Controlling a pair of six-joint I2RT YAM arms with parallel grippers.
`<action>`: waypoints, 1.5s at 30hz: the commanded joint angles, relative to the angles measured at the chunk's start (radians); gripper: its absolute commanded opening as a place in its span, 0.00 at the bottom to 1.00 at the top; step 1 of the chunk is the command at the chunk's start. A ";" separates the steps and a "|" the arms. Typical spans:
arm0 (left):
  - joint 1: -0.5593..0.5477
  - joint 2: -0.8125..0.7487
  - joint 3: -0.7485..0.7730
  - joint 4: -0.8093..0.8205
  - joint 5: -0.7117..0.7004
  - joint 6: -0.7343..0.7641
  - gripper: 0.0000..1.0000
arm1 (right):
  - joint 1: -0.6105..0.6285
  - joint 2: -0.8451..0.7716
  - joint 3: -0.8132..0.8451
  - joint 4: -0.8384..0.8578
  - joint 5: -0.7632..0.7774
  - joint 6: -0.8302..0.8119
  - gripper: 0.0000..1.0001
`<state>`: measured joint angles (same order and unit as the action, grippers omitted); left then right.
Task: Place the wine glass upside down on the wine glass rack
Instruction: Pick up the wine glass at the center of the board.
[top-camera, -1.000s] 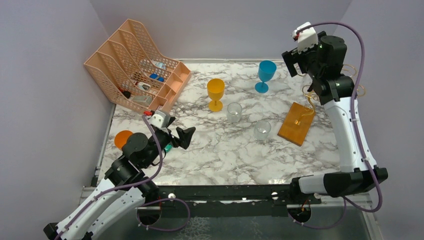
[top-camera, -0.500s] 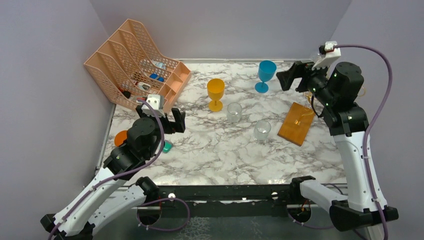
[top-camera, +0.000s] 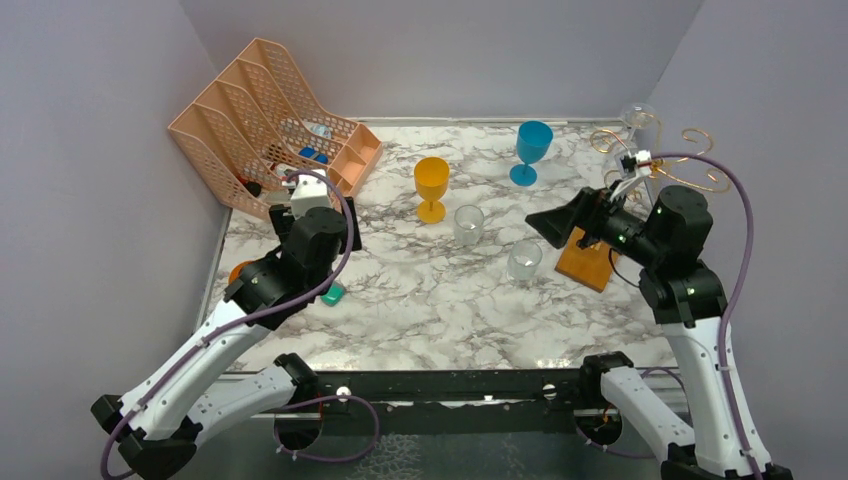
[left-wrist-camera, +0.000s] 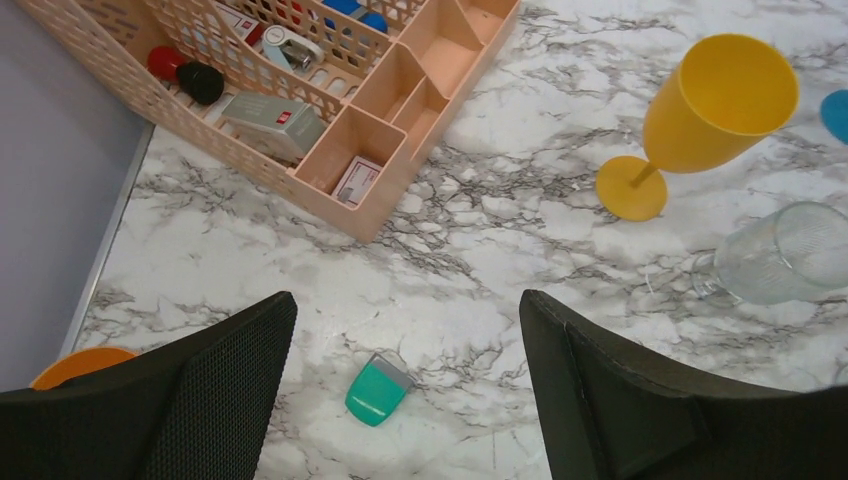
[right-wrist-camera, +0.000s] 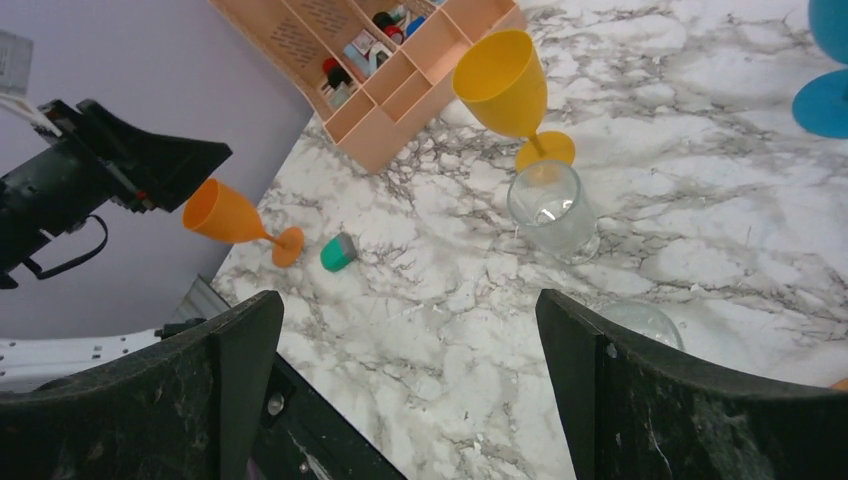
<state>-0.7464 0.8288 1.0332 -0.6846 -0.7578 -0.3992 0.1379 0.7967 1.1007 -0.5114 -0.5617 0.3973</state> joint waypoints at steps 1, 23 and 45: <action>0.013 0.044 0.009 -0.064 -0.101 -0.059 0.86 | 0.005 -0.080 -0.088 0.040 -0.063 0.018 0.99; 0.586 0.237 0.016 -0.150 0.254 -0.161 0.59 | 0.022 -0.171 -0.020 -0.083 0.119 0.056 0.99; 0.695 0.249 0.024 -0.290 0.106 -0.311 0.51 | 0.032 -0.132 -0.038 -0.065 0.097 0.061 0.94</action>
<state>-0.0635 1.0622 1.0191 -0.9096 -0.5926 -0.6464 0.1646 0.6590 1.0538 -0.5812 -0.4606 0.4618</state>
